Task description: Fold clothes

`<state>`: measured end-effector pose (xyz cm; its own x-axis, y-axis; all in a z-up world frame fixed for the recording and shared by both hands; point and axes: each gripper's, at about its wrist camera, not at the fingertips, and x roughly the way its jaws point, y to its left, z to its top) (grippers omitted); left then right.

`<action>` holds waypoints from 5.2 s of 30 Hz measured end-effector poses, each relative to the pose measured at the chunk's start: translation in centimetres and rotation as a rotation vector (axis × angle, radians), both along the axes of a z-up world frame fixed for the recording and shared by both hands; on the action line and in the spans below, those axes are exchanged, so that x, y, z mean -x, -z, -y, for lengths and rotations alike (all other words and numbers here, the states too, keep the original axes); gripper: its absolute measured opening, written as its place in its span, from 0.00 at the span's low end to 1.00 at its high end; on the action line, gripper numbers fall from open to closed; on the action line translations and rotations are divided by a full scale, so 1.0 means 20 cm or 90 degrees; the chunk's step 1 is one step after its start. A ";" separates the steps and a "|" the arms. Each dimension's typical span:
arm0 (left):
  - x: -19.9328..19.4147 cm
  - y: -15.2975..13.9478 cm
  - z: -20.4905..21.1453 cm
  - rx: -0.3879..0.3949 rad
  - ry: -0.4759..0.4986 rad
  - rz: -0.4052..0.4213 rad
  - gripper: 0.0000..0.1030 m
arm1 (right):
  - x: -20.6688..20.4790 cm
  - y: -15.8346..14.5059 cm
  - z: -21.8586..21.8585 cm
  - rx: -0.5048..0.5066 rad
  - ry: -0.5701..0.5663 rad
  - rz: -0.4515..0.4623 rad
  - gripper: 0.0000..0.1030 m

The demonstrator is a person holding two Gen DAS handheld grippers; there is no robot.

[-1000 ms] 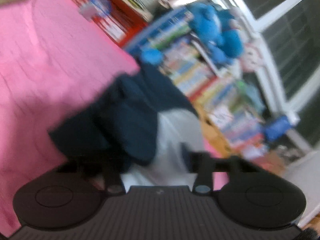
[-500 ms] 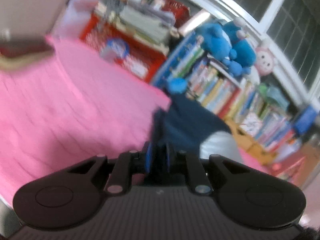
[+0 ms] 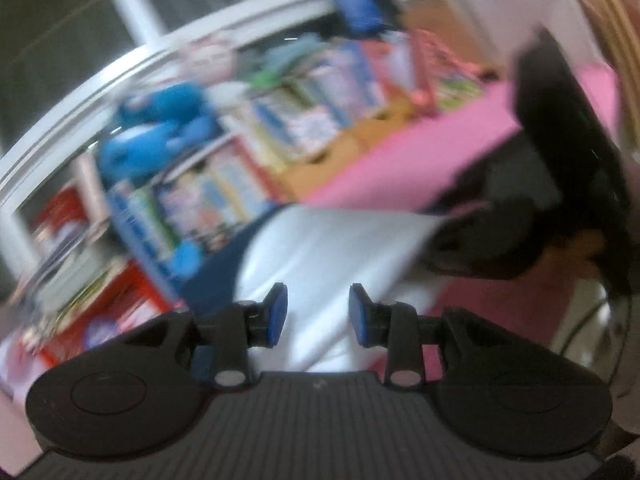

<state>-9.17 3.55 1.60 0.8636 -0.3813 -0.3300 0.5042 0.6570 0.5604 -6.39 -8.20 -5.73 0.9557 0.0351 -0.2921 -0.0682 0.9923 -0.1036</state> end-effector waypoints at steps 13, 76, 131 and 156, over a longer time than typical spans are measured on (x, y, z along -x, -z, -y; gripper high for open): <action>-0.24 0.20 0.18 -0.207 -0.023 0.088 0.08 | 0.01 -0.01 0.03 -0.023 -0.005 0.000 0.15; -0.20 0.23 -0.21 -0.118 -0.238 -0.033 0.07 | 0.10 0.07 0.01 -0.110 -0.013 -0.020 0.23; -0.05 -0.11 -0.76 0.575 -0.266 -0.354 0.29 | 0.04 -0.08 -0.06 0.078 -0.063 0.031 0.14; -0.33 0.16 -0.71 0.917 -0.315 -0.406 0.58 | 0.05 -0.04 -0.02 0.026 -0.044 0.020 0.17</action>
